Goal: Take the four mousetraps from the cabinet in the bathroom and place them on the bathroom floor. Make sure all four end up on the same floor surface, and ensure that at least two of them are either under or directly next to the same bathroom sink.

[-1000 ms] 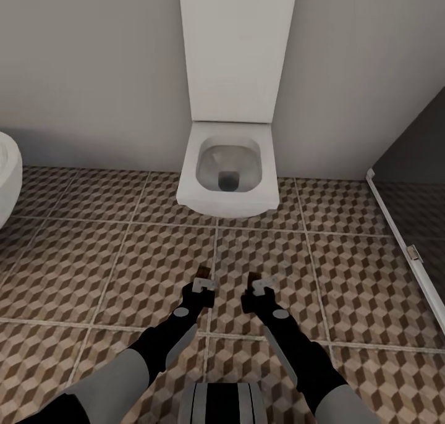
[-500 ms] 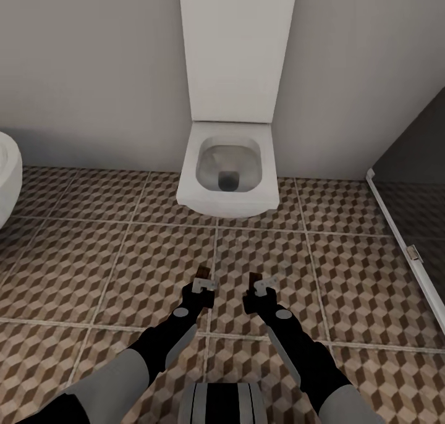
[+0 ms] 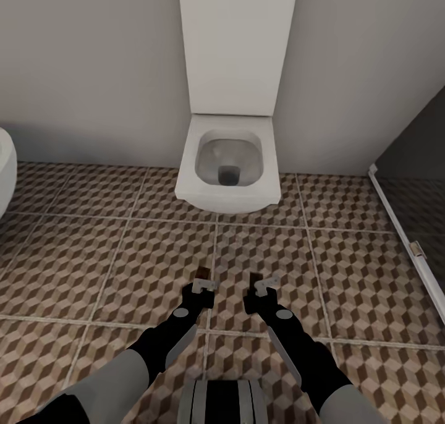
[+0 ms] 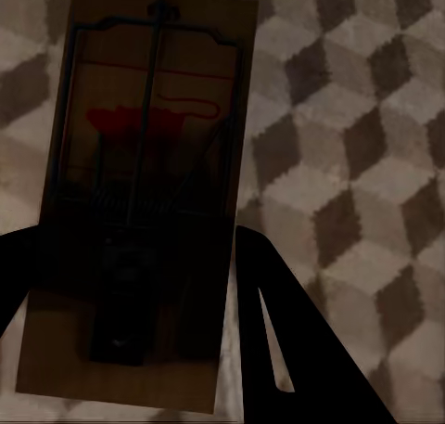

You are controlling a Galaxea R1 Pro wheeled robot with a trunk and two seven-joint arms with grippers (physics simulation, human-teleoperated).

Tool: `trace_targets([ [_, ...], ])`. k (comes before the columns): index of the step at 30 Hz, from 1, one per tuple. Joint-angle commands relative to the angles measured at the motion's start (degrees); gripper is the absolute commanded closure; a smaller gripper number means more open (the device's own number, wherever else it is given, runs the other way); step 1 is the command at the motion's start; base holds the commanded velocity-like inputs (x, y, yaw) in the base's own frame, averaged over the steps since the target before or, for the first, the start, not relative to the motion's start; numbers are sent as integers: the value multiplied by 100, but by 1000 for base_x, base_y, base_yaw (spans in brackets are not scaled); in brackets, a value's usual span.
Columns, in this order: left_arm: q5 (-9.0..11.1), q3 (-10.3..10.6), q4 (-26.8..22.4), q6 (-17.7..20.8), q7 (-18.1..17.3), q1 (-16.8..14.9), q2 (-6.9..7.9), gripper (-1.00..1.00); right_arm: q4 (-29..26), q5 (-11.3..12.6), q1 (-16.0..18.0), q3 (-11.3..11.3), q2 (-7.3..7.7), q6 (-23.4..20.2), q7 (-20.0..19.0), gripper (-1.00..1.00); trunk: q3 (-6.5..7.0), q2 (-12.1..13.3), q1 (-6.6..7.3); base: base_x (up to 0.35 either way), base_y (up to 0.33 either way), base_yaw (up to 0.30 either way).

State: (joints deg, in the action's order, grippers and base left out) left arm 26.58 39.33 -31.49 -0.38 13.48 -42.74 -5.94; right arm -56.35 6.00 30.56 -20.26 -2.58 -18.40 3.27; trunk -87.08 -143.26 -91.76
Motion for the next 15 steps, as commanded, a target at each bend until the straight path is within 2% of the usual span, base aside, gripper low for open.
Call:
trace_targets([
  [1,32,48,-6,2,55,-6,5,100,-8,59,3,-13,3,-23,33,100,-26,-3,-1,0,0,0],
  [11,32,48,-6,2,54,-6,5,100,-8,59,3,-13,3,-23,33,100,-248,-16,-27,0,0,0],
  [15,32,48,-6,2,54,-6,5,100,-8,59,3,-13,3,-23,40,100,-248,-16,-27,0,0,0],
])
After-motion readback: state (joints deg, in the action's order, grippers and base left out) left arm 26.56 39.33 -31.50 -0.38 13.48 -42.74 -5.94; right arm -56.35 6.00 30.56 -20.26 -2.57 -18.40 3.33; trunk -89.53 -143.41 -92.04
